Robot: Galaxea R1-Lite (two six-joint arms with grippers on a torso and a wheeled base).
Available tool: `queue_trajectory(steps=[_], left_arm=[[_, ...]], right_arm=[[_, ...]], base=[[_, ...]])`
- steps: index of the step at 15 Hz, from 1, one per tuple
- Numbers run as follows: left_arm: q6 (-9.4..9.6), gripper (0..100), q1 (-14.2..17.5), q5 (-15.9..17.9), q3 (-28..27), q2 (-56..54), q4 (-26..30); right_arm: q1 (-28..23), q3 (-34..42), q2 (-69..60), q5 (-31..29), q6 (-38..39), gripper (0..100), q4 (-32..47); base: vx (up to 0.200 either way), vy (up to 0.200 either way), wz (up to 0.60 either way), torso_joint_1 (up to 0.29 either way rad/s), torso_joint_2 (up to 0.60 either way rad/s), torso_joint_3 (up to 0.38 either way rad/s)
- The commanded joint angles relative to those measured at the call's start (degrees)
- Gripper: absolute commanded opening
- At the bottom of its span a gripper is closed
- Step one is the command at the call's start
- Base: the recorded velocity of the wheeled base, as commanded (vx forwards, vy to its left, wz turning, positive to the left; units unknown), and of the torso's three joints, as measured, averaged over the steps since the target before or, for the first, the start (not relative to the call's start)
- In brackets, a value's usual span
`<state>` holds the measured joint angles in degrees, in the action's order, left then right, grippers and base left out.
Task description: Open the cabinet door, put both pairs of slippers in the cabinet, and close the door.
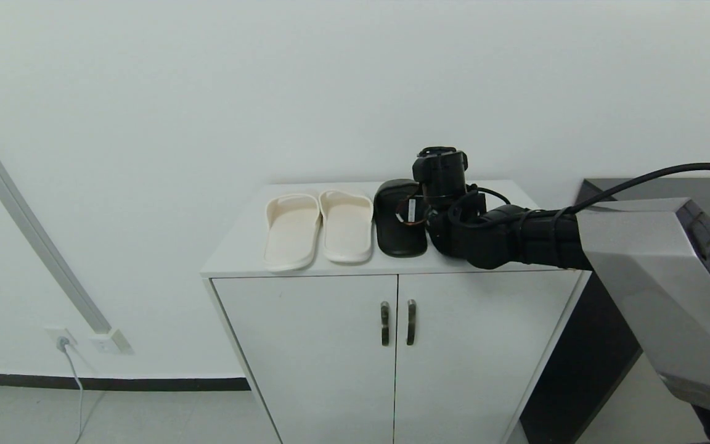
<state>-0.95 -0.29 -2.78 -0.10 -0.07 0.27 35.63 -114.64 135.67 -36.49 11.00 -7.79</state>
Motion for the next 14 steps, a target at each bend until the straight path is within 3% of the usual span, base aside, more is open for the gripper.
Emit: queue_trajectory(steps=[1, 2, 10, 14], left_arm=[[-0.02, 0, -0.06, -0.03, 0.01, 0.07, 0.0], [-0.02, 0, 0.03, -0.03, 0.01, 0.07, 0.0], [-0.02, 0, -0.06, -0.12, 0.1, 0.07, 0.0], [-0.02, 0, 0.03, -0.03, 0.01, 0.07, 0.0]], right_arm=[[-0.04, 0.05, 0.56, 0.01, -0.1, 100, -0.56], [-0.04, 0.05, 0.47, 0.01, -0.45, 0, -1.09], [-0.13, 0.05, 0.21, 0.01, -1.68, 0, -3.11], [2.07, 0.05, -7.52, -0.08, -1.68, 0, -2.58]], base=[[0.0, 0.0, 0.0, 0.0, 0.0, 0.0], [0.0, 0.0, 0.0, 0.0, 0.0, 0.0], [0.0, 0.0, 0.0, 0.0, 0.0, 0.0], [0.0, 0.0, 0.0, 0.0, 0.0, 0.0]])
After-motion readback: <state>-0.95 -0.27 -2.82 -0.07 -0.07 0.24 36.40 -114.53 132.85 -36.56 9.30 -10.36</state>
